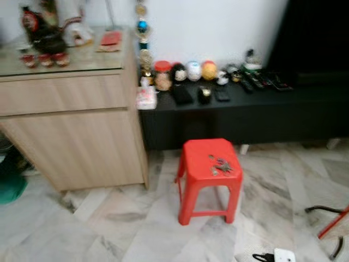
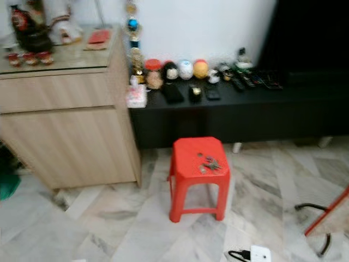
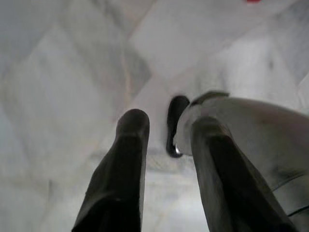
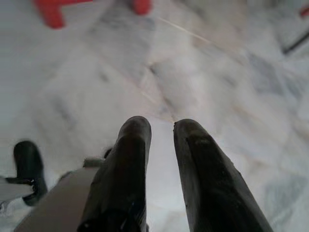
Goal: Hang keys on a hook
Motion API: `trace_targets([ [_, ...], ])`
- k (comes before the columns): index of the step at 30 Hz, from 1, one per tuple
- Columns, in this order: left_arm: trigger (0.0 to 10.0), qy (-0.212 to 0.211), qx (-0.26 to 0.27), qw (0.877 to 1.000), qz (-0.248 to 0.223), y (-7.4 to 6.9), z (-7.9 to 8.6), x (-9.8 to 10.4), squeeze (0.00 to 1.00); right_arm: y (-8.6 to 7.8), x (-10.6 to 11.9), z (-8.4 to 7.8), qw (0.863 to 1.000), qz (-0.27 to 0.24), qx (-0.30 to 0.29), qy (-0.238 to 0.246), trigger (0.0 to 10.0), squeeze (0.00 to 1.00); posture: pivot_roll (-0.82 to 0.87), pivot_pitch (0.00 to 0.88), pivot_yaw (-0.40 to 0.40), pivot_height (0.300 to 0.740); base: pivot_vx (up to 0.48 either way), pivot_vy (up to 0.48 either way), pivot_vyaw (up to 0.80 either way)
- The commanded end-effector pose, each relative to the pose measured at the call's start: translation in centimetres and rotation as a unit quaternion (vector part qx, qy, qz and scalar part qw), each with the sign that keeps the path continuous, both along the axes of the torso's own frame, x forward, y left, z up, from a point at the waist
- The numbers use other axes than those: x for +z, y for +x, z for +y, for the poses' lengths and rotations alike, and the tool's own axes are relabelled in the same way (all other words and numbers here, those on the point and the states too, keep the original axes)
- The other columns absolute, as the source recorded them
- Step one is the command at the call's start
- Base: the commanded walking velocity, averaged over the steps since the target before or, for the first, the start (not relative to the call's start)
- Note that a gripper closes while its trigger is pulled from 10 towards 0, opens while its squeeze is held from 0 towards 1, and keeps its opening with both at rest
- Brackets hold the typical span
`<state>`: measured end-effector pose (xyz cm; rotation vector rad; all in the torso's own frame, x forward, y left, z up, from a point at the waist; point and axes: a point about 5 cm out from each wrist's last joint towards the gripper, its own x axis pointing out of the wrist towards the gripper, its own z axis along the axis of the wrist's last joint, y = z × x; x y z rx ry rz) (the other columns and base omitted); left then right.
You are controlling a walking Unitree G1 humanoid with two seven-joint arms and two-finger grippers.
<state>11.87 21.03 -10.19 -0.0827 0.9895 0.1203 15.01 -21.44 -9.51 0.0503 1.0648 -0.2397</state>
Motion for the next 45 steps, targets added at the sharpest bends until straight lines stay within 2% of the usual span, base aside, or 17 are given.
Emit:
trace_targets([
  [1, 10.0, -0.011, -0.009, 1.0, 0.015, -0.6, -0.8, -0.3, 0.0, 0.1, 0.1, -0.3, 1.0, 0.0, 0.0, -0.011, 10.0, 0.0, 0.06, 0.0, -0.05, 0.74, 0.0, 0.0, 0.59],
  [4, 10.0, -0.011, -0.009, 1.0, 0.015, -0.5, -0.7, -0.3, 0.0, 0.6, 0.1, 0.5, 1.0, -0.005, -0.007, -0.004, 10.0, 0.0, 0.06, 0.0, -0.051, 0.74, 0.0, 0.0, 0.15],
  [9, 10.0, -0.005, -0.016, 1.0, 0.015, -0.4, -0.7, -0.3, 0.0, 0.9, 0.2, 0.8, 1.0, -0.008, -0.007, 0.001, 10.0, 0.0, 0.06, 0.0, -0.053, 0.74, 0.0, 0.0, 0.0],
  [17, 10.0, -0.005, -0.022, 1.0, 0.016, -0.5, -0.7, -0.3, 0.0, 0.7, 0.6, -1.4, 1.0, -0.01, -0.018, -0.012, 10.0, 0.0, 0.06, 0.0, -0.049, 0.74, 0.28, 0.0, 0.0],
  [24, 10.0, -0.002, -0.025, 1.0, 0.018, -0.5, -0.6, -0.3, 0.0, 0.4, 0.6, -2.1, 0.999, -0.013, -0.031, -0.015, 10.0, 0.0, 0.06, 0.0, -0.049, 0.74, 0.292, 0.0, 0.0],
  [30, 10.0, -0.001, -0.026, 0.999, 0.019, -0.6, -0.6, -0.3, 0.0, 0.3, 0.5, -2.0, 0.999, -0.012, -0.038, -0.011, 10.0, 0.0, 0.07, 0.0, -0.049, 0.74, 0.312, 0.0, -0.46],
  [37, 10.0, -0.001, -0.03, 0.999, 0.02, -0.6, -0.6, -0.3, 0.0, 0.5, 0.4, -1.0, 1.0, -0.011, -0.024, -0.008, 10.0, 0.0, 0.06, 0.0, -0.046, 0.74, 0.313, 0.0, -0.78],
  [45, 10.0, -0.001, -0.033, 0.999, 0.018, -0.5, -0.6, -0.3, 0.0, 0.6, 0.4, -0.8, 0.999, -0.015, -0.036, -0.005, 10.0, 0.0, 0.07, 0.0, -0.049, 0.74, 0.313, 0.0, 0.0],
])
